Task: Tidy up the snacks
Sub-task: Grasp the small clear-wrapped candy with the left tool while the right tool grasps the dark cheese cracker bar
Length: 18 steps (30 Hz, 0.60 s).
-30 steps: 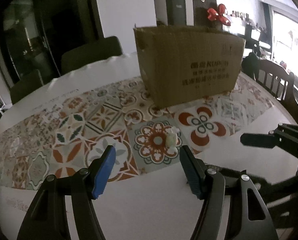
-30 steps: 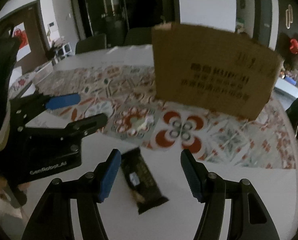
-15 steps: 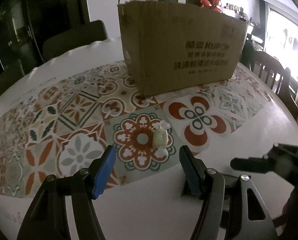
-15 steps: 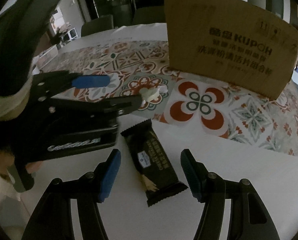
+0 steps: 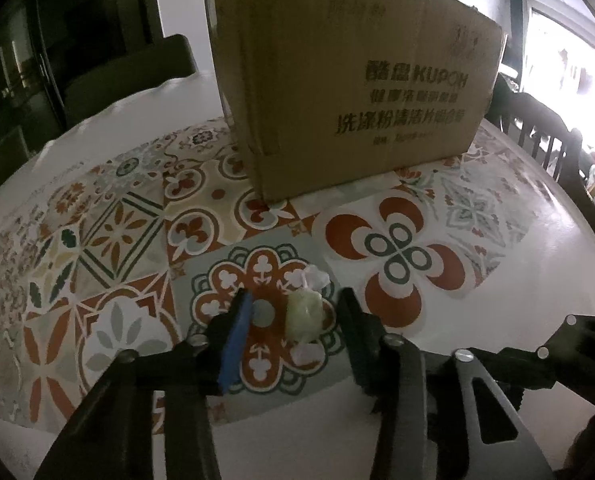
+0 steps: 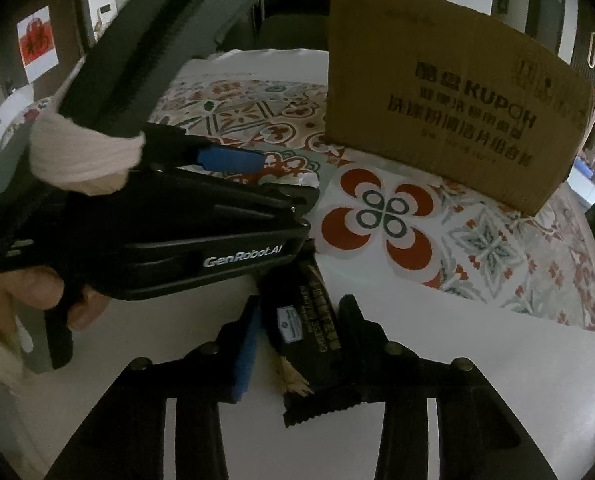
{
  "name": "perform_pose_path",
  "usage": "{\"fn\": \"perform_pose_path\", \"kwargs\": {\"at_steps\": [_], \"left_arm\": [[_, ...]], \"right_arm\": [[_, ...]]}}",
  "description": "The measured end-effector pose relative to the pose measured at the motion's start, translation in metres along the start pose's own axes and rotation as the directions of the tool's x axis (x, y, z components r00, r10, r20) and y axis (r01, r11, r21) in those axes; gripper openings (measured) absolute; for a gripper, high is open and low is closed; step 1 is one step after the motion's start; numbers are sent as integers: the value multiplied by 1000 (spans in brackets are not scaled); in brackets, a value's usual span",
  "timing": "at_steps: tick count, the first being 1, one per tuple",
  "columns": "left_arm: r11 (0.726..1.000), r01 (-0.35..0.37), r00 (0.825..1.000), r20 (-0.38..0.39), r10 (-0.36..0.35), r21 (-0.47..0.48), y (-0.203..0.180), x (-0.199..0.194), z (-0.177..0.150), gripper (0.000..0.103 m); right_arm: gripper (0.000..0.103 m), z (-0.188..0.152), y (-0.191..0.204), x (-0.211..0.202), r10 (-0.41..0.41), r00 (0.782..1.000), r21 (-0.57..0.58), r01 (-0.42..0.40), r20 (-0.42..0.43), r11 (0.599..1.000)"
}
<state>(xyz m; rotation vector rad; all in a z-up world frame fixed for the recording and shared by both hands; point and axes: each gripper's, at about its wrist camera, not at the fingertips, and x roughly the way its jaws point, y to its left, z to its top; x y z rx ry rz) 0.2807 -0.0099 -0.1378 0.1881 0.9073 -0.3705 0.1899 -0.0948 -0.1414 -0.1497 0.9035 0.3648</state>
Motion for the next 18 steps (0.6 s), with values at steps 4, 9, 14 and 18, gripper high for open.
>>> {"fn": "perform_pose_path", "kwargs": {"at_steps": [4,9,14,18], "left_arm": [[1000,7,1000,1,-7,-24,4,0,1,18],[999,13,1000,3,-13,-32,5,-5,-2,18],[999,-28,999,28,29,-38,5,-22,-5,18],[998,-58,997,51,59,-28,3,-37,-8,18]], "right_arm": [[36,0,-10,1,-14,1000,55,13,14,998],[35,1,-21,1,-2,1000,117,-2,27,993],[35,-1,-24,-3,10,999,136,-17,50,991],[35,-3,-25,-12,15,997,142,-25,75,990]]}}
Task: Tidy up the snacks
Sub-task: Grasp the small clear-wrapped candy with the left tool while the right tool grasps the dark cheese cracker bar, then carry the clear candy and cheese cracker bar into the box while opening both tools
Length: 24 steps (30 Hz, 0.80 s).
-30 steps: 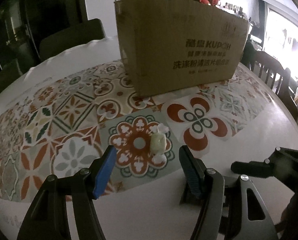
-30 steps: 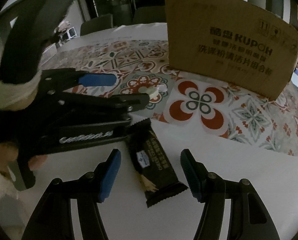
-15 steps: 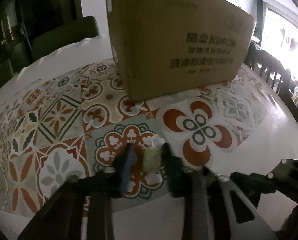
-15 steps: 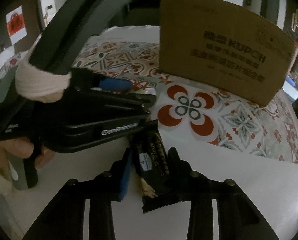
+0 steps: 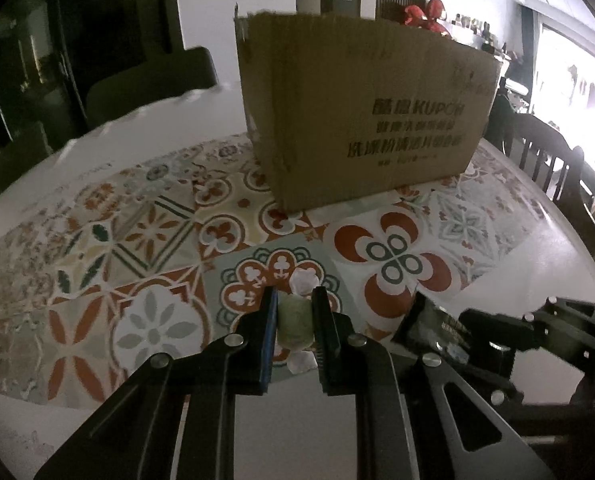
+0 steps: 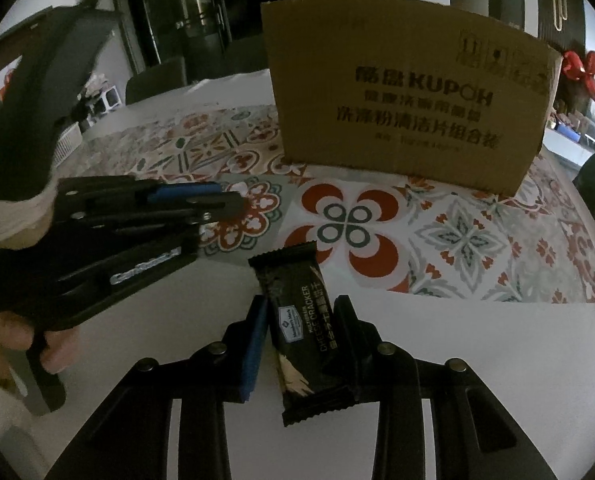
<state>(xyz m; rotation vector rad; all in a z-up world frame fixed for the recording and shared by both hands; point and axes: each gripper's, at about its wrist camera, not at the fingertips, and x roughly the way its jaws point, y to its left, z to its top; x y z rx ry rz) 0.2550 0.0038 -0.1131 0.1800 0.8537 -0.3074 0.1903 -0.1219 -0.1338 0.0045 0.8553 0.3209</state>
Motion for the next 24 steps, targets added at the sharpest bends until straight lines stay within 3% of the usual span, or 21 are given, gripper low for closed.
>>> {"fn": "perform_pose_path", "kwargs": {"at_steps": [4,15,24], "left_arm": [[999,-31,999,26,30,20,-5,-16,-4,18],[1000,-8,995,99,8,-9,-15,-52,3,18],[1000,-3,982,190,5,-11,-22,-83,16,18]], "right_arm": [[35,0,-4,-9,1,1000,15,-1,24,1000],[35,20,-17,-42,-8,991,62,0,132,998],[35,35,-24,-74,-19,975,72,3,223,997]]}}
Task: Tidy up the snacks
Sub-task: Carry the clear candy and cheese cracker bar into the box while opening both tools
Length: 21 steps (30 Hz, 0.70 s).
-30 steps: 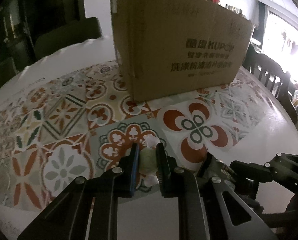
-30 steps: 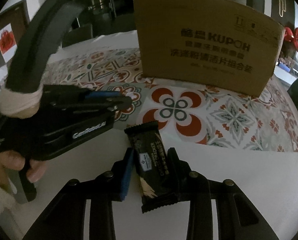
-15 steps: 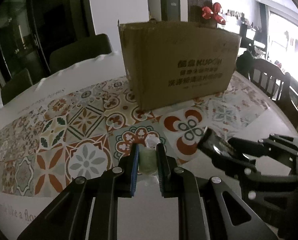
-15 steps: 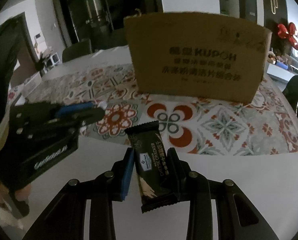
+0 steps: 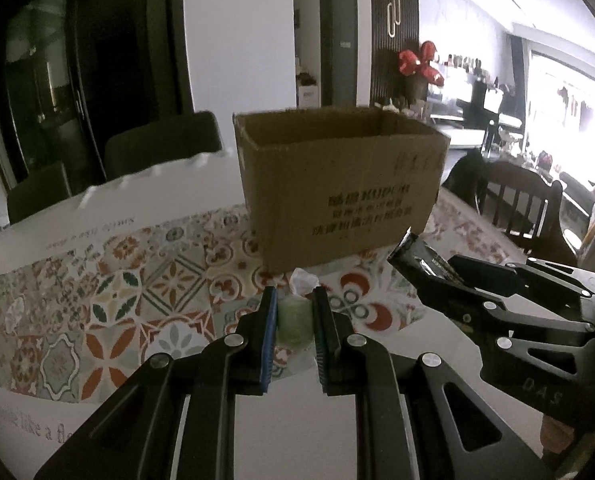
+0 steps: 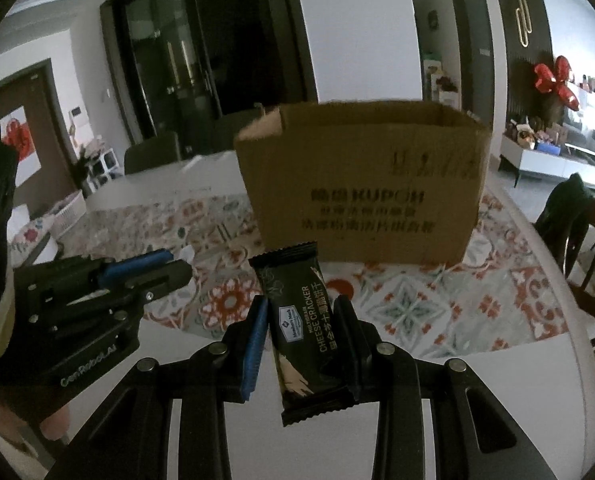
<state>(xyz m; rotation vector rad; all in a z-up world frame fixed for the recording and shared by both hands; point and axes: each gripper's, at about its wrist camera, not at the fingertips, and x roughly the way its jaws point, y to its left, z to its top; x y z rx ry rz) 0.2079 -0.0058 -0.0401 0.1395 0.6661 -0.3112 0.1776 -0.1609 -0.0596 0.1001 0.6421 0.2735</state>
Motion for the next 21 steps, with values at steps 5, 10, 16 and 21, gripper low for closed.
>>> {"fn": "perform_pose_path", "kwargs": {"at_steps": [5,10,16,21], "left_arm": [[1000,1,998,61,-1,9,-4,-14,15,18],[1000,5,994,111,-7,21,-7,-21,31,18],[1000,11,987,159,-14,21,-10,-24,49,18],[1000,7,982,189,-11,23,-11,-25,62,18]], "right_arm": [[35,11,-3,-13,0,999,6,0,49,1000],[35,22,-5,-25,-8,995,1,8,97,1000],[35,38,-13,-35,-23,989,6,23,149,1000],[35,55,-20,-40,-42,980,6,42,195,999]]}}
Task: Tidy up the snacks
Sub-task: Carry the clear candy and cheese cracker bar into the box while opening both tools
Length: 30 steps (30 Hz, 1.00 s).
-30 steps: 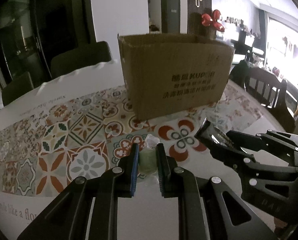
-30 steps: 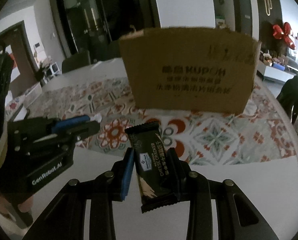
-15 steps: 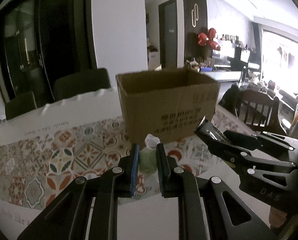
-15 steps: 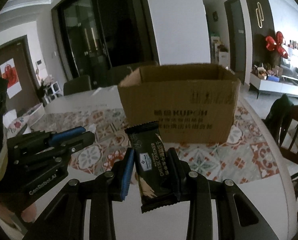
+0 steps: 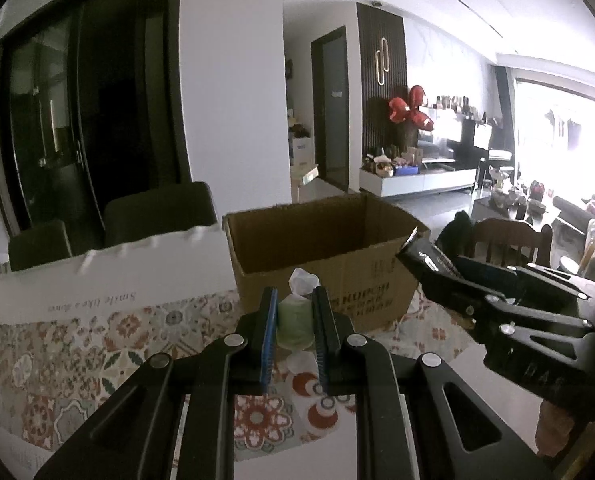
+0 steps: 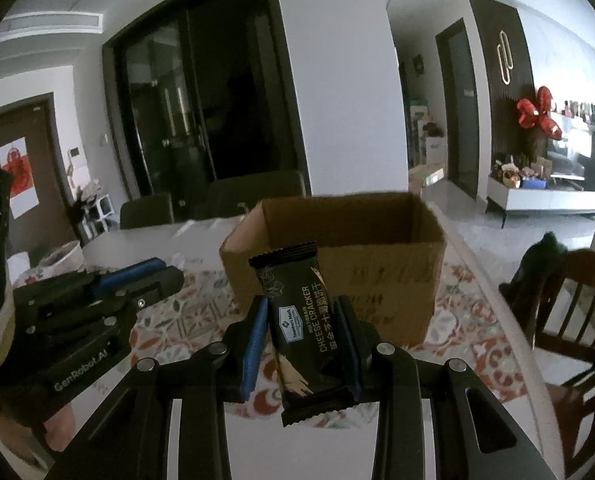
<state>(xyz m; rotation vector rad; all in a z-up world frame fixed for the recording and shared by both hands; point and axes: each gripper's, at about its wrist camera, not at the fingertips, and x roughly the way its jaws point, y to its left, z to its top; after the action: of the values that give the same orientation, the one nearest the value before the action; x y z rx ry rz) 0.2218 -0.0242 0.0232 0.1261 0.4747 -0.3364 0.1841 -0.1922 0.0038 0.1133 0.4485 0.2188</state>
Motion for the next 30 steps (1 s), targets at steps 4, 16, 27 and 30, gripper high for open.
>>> {"fn": "perform_pose_path", "kwargs": {"at_steps": [4,16,27,30], "left_arm": [[1000,-4,1000,22,4,0,2,5,13,18],[1000,-6,999,47,6,7,2,29,52,18],[1000,-1,1000,10,1,5,3,67,78,18],[1000,6,1000,-14,-6,5,3,82,82,18]], "right_arm": [[35,14,-4,0,-9,1000,-11,9,26,1000],[35,53,-14,17,-8,999,-40,10,49,999],[35,86,-25,47,-21,999,-96,25,42,995],[35,92,-30,59,-19,1000,-102,21,23,995]]}}
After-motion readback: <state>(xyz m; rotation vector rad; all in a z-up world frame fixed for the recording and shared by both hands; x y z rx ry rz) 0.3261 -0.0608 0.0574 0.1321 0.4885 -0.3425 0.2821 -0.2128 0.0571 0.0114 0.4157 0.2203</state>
